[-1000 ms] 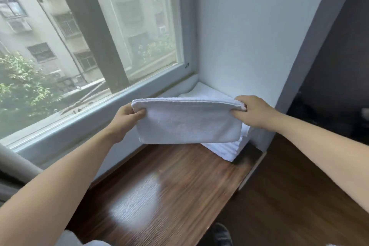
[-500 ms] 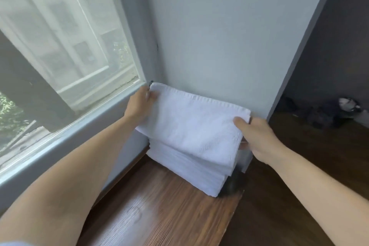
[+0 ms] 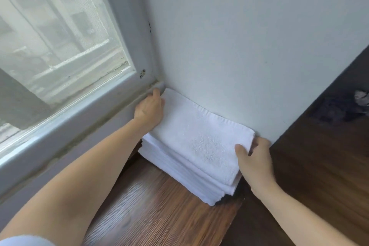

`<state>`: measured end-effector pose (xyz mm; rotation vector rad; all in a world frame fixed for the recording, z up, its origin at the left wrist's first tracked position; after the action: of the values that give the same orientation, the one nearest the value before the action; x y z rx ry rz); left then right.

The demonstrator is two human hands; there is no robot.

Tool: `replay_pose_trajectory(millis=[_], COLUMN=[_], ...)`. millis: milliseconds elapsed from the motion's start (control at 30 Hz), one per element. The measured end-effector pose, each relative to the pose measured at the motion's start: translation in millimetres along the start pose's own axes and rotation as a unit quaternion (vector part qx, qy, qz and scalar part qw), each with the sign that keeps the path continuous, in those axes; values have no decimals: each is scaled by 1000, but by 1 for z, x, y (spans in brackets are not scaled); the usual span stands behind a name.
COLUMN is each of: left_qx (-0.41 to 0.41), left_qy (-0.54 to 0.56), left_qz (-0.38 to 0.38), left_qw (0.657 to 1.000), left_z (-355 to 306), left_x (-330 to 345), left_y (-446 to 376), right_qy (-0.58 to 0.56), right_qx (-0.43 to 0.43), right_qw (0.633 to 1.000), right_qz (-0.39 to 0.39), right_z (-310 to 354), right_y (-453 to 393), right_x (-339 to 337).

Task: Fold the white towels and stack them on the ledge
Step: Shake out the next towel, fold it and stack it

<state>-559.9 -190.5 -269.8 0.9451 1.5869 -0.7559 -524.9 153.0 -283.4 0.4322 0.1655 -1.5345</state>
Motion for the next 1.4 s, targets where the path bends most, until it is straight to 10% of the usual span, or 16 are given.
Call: replay_pose_trajectory(millis=[133,267,400,500,1133,1400], left_qx=[63,153,74,42,31,46], left_qy=[-94,-43,-111,-52,-11,23], left_qz=[-72,-66,50,70,90,73], left_qw=[991,985,990,995,995,996], left_z=[-13,-53,-54,-37,-26,-15], left_x=[-12,-11,15,29,24,-24], left_y=[15,40,42,42,47,97], right_qy=[137,217,422,477,484,370], right_qx=[-241,-443,-469,-451,-449,-453], right_qw=[958,859,707,674,672,739], right_qz=[-79,135,320,340,336,334], right_z=[27,67,69,39,38,93], right_y=[28,8,-15,-23,-19,2], right_x=[-13,27,69,78,88,103])
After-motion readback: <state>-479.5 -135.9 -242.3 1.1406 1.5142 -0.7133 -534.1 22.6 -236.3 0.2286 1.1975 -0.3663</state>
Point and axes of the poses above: each hand's wrist, its own y-axis away from the middle knuckle, its own x-axis out of the palm, z = x × y, the point moved 4 cm from there along -y, towards the middle knuckle, and after that the axes turned 5 degrees about -x, right-handed, at the moved point
